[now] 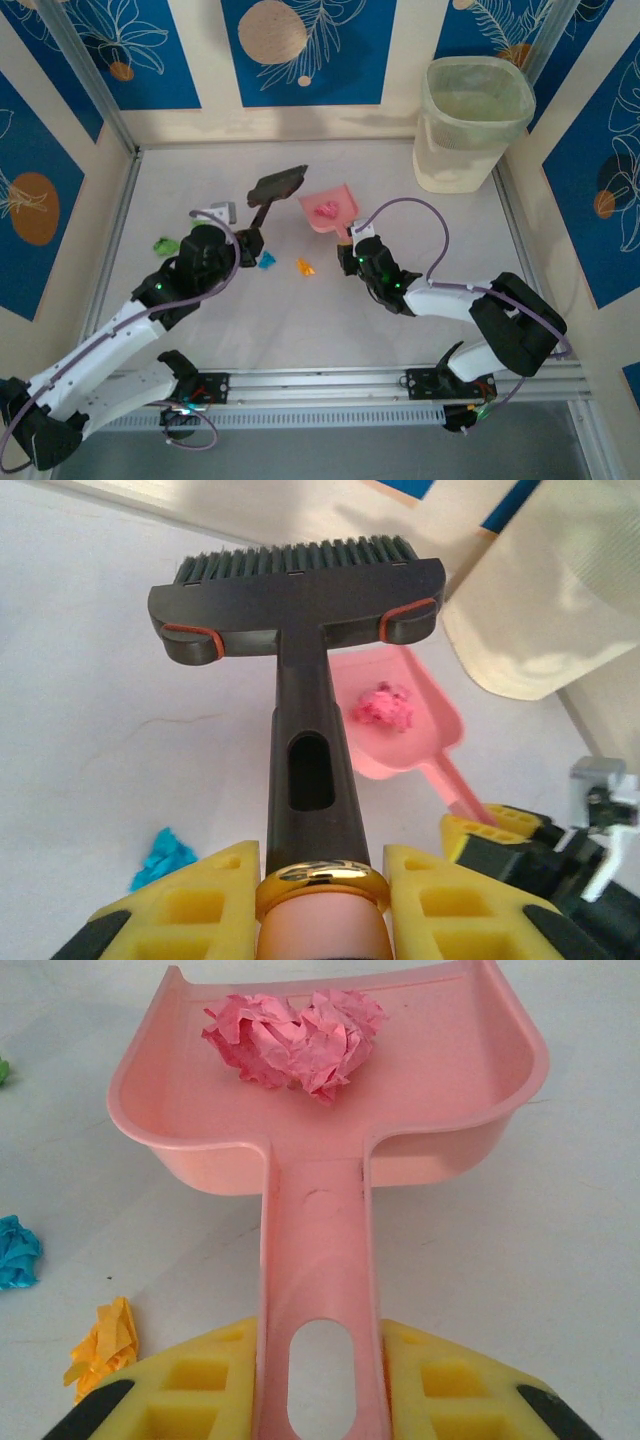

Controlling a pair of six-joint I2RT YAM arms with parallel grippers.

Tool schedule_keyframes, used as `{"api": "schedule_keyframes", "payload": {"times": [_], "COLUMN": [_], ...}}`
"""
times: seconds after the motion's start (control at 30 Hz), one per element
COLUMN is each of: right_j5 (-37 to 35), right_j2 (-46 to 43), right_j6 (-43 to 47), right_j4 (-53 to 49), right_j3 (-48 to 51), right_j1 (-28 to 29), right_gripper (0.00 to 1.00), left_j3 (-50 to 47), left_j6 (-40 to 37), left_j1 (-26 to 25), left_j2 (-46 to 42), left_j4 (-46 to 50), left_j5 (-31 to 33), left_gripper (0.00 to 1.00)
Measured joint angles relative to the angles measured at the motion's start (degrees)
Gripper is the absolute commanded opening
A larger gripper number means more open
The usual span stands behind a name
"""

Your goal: Sweep away the paper scraps from the table

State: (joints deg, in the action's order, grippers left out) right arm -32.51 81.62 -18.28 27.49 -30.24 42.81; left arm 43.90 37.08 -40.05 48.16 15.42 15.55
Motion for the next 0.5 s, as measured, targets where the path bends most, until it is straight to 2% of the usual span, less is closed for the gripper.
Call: {"api": "schedule_keyframes", "payload": {"times": [0.2,0.5], "right_j5": [-1.07,-4.59], "right_j2": [-0.98,-6.91], "right_j6": [-0.48,-2.82], "right_j4": [-1.33,-14.56], "right_j3": [-0.04,-3.48], "right_j1": [-0.02,-0.20], "right_gripper": [0.00,0.00], "left_j3": [-8.92,-17.49], "left_j6": [-2.19,-3.80], "left_j1": [0.00,0.00], "left_j2": [-5.86,-13.40], "left_j4": [-0.28,-6.05], "left_j5": [4.04,6.64], "left_gripper": [0.00,0.00]}}
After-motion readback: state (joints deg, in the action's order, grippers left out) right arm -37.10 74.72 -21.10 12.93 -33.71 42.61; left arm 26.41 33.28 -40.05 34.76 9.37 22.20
